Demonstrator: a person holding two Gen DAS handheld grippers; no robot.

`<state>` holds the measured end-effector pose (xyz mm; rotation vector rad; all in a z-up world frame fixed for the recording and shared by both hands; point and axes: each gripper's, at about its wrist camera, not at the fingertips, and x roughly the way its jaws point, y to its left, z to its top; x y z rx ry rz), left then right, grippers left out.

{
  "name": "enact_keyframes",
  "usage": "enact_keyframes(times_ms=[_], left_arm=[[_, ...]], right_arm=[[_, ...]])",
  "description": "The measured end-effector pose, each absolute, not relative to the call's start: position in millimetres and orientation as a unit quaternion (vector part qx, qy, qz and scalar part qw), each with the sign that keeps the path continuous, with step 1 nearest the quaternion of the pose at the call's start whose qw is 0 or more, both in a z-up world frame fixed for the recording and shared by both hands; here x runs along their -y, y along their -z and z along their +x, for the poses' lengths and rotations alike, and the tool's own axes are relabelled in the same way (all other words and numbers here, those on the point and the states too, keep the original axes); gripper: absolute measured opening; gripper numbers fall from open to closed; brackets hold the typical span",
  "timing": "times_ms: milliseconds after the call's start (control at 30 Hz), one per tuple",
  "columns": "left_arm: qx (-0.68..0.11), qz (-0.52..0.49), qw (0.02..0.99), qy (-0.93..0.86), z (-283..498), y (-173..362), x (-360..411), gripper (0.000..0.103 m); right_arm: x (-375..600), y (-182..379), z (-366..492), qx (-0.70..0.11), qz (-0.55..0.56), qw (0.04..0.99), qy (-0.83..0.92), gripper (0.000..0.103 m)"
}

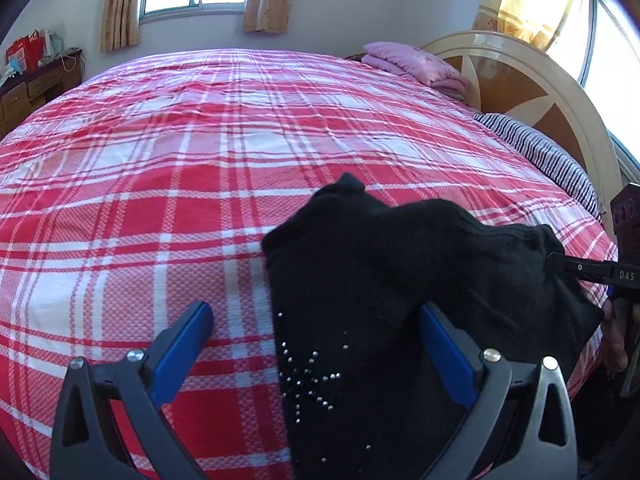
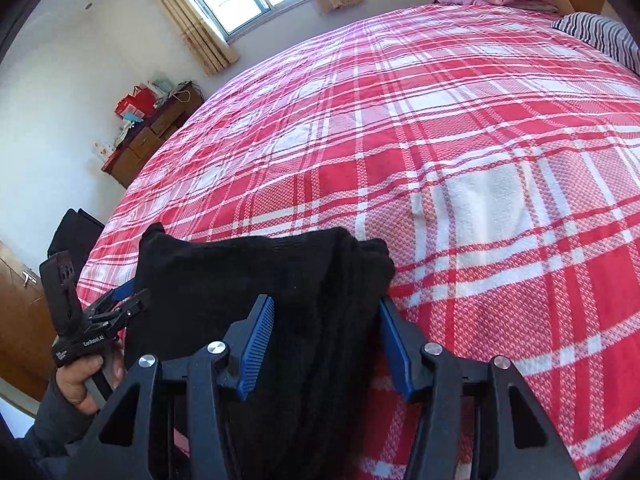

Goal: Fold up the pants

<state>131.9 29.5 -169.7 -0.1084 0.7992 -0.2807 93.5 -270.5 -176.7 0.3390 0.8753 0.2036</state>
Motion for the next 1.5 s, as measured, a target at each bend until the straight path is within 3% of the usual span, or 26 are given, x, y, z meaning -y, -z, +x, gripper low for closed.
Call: enact_keyframes(times_ms=[100,167,233,400,833,1000,1500], left_arm=[[-0.386,-0.048,0.91,0.144,133,169,-26,0.103],[-0.385,-0.048,0.909,0.153,133,168,-24,0.097],[-0.385,-0.05,0.905,0.174,131,167,-22,0.082],[-0.389,-0.07,0.897,0.198,130,167,-25,0.066],[-0.384,-0.054,0.9,0.201,122,150,-22,0.017],[-0.384,-0.042,0.901,0.199,121,142,-27,0.012],[-0.34,-0.074,0.928,0.133,121,104,-105,0.011]], right_arm=[[268,178,91,-0.415,0.156,0.891,-0.098,0.054],[268,178,90,-0.412,0.156,0.892,-0.1,0.051],[269,178,90,-0.409,0.161,0.891,-0.109,0.043],[271,175,87,-0.401,0.173,0.891,-0.123,0.032],[238,134,68,-0.364,0.107,0.917,-0.126,0.026],[222,113,74,-0.355,0.087,0.92,-0.141,0.026],[137,75,152,-0.352,0.023,0.914,-0.202,0.025]])
